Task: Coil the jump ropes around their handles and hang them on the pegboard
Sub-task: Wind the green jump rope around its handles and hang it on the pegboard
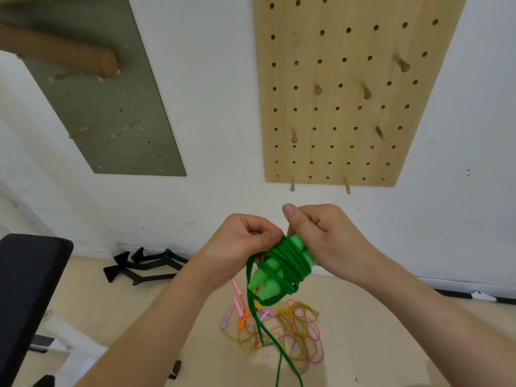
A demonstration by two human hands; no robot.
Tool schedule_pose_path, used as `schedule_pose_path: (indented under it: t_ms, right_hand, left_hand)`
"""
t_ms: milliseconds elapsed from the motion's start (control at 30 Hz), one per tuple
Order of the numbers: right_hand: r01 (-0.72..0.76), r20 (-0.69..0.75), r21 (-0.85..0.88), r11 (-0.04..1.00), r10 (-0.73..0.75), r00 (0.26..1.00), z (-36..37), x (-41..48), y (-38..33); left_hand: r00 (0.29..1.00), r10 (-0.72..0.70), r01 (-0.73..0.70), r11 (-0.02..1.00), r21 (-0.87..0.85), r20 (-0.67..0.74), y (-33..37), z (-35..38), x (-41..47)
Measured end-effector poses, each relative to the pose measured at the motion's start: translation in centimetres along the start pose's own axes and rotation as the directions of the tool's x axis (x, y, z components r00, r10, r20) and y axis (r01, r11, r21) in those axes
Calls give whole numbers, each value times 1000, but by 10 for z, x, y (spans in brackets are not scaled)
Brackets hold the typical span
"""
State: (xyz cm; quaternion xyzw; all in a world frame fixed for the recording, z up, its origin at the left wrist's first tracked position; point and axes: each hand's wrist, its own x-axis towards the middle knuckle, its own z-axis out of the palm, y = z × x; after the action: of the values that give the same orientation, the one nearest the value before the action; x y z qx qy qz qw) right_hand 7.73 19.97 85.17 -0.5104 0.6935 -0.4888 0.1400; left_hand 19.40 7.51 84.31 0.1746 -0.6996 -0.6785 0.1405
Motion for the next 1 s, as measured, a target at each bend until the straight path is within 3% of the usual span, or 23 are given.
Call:
schedule_pose_path:
  t_ms: [167, 267, 333, 400, 467, 567, 633, 700, 833, 900, 1000]
  right_hand:
    - [-143, -121, 323, 936, 190, 974, 2, 3, -3]
    - [-211, -212, 380, 901, 306, 928, 9, 7, 7]
    - [-214, -335, 267, 939, 299, 893, 15, 10, 18]
    - [-223, -445, 149, 963, 267, 855, 17, 14, 26]
    - [-232, -509, 67, 970, 233, 829, 18, 17, 31]
    - [-222, -535, -58, 973, 157, 830, 24, 17, 37]
    - [-198, -514, -148, 969, 96, 852, 27, 14, 39]
    - [-176, -467, -237, 955, 47, 883, 27, 13, 39]
    - [-170, -329, -406, 898, 30, 944, 23, 13, 36]
    - [-159, -266, -447, 880, 39, 963, 21, 11, 33]
    - [-157, -233, -355, 922, 76, 969, 14, 6, 27]
  left_hand:
    - [988, -124, 98, 966, -239, -93, -17, 19, 3]
    - [977, -96, 76, 991, -111, -190, -28, 37, -2]
    - [961, -45, 39, 999, -26, -274, -39, 49, -5]
    - [956, 63, -4, 979, 201, -287, -47, 59, -10]
    - [963, 183, -47, 835, 548, -197, -52, 66, -16]
    - [930, 358, -57, 361, 931, -81, -48, 69, -22]
    - [916, 397, -101, 90, 991, 57, -41, 65, -24]
    - [859, 482, -159, -68, 985, 172, -37, 53, -20]
    - [647, 666, -298, -226, 927, 371, -24, 22, -14]
    - [624, 677, -320, -233, 918, 390, -18, 17, -14]
    - [631, 677, -350, -185, 918, 378, -16, 12, -12]
